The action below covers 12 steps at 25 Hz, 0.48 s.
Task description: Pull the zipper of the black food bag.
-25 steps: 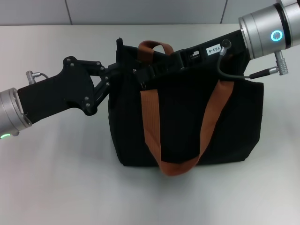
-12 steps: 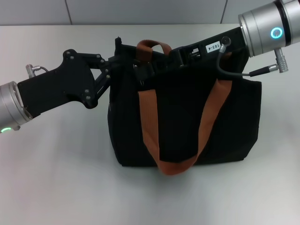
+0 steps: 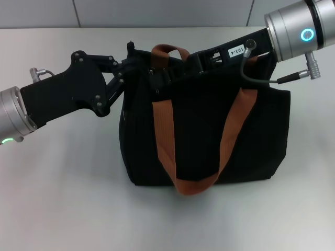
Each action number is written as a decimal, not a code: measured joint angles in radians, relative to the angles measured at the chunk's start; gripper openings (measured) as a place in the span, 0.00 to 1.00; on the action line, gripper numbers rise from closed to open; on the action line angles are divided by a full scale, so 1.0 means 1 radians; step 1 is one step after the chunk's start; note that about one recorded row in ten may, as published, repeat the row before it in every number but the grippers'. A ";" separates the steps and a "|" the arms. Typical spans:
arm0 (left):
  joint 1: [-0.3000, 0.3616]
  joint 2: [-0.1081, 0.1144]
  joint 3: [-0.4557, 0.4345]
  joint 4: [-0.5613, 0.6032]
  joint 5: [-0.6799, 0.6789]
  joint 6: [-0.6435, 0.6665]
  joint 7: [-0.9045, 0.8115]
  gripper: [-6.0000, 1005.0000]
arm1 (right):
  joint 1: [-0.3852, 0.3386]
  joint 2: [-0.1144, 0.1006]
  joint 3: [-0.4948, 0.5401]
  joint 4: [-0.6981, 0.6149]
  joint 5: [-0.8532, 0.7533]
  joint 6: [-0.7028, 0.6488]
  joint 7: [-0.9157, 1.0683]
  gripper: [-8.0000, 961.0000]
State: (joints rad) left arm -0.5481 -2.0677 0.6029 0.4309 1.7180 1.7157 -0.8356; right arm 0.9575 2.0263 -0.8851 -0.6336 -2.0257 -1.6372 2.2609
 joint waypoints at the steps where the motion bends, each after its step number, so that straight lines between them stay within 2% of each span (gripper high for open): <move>1: -0.001 0.000 0.000 0.000 0.000 0.000 0.000 0.03 | 0.000 0.000 0.000 0.000 0.000 0.000 -0.001 0.41; 12: -0.014 -0.004 0.006 -0.001 0.000 0.002 0.000 0.04 | 0.001 0.000 0.000 0.000 0.001 -0.001 -0.001 0.42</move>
State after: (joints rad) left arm -0.5624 -2.0713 0.6092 0.4295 1.7179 1.7179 -0.8360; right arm 0.9582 2.0263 -0.8851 -0.6336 -2.0252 -1.6387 2.2598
